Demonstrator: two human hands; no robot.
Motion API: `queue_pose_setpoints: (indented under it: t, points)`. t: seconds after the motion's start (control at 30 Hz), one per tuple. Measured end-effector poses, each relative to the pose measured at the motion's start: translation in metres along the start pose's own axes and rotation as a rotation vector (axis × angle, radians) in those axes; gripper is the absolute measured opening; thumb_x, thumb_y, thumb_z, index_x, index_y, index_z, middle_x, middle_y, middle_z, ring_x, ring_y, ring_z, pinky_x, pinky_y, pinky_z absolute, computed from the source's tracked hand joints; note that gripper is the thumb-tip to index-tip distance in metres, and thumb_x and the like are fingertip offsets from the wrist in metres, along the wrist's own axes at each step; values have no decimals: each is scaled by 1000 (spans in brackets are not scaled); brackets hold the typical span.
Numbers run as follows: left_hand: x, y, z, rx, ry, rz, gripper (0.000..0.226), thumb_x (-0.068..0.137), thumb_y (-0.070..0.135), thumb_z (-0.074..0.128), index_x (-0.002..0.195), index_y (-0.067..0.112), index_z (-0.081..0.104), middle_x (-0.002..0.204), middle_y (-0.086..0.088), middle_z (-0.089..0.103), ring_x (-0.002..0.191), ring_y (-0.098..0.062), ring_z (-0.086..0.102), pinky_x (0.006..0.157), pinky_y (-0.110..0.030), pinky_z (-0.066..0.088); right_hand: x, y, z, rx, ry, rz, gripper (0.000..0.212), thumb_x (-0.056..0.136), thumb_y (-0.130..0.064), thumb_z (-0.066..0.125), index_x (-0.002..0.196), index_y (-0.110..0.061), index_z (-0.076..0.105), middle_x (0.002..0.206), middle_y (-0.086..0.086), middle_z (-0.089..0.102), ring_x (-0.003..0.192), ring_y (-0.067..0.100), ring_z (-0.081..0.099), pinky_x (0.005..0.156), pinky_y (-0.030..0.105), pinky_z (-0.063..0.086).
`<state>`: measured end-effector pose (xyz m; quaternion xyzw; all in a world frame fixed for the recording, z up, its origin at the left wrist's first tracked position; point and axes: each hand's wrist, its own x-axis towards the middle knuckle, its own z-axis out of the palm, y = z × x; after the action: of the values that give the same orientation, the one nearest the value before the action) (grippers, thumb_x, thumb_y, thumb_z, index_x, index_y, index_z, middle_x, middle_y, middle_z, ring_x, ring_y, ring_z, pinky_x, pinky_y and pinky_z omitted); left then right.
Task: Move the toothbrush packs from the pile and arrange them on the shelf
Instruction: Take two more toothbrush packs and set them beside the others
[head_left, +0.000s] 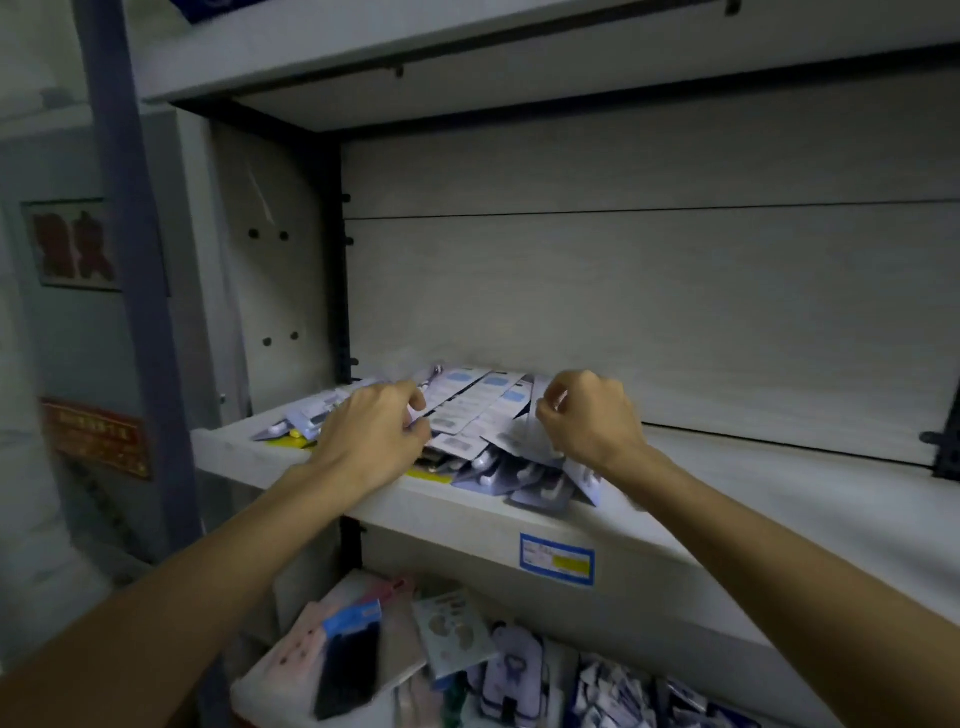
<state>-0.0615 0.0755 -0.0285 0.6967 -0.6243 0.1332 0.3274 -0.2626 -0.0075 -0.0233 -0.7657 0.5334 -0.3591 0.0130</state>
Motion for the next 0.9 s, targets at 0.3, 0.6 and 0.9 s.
queue_pose_setpoints:
  t: [0.3,0.6,0.9]
  points:
    - [57,-40,7,-1,-50,114,28,85,28,58,111,20,63,114,-7,64,105,-29,58,83,-35,48,6,-25,21,-55,72,172,22,86,-25,54,101,-18,69,99,8,71,95,34,61,77,34,51]
    - [82,-52,25,107,-204,38,45,87,56,50,96,14,62,102,-11,66,96,-31,60,73,-32,46,14,-38,41,-129,86,202,20,87,-28,58,101,-18,68,97,9,70,90,31,62,87,46,50]
    - [93,-54,32,57,-198,-28,23,82,32,62,93,13,62,102,-11,65,93,-31,58,68,-30,43,22,-58,44,-180,32,144,27,87,-37,54,98,-17,70,94,9,71,93,32,62,81,37,51]
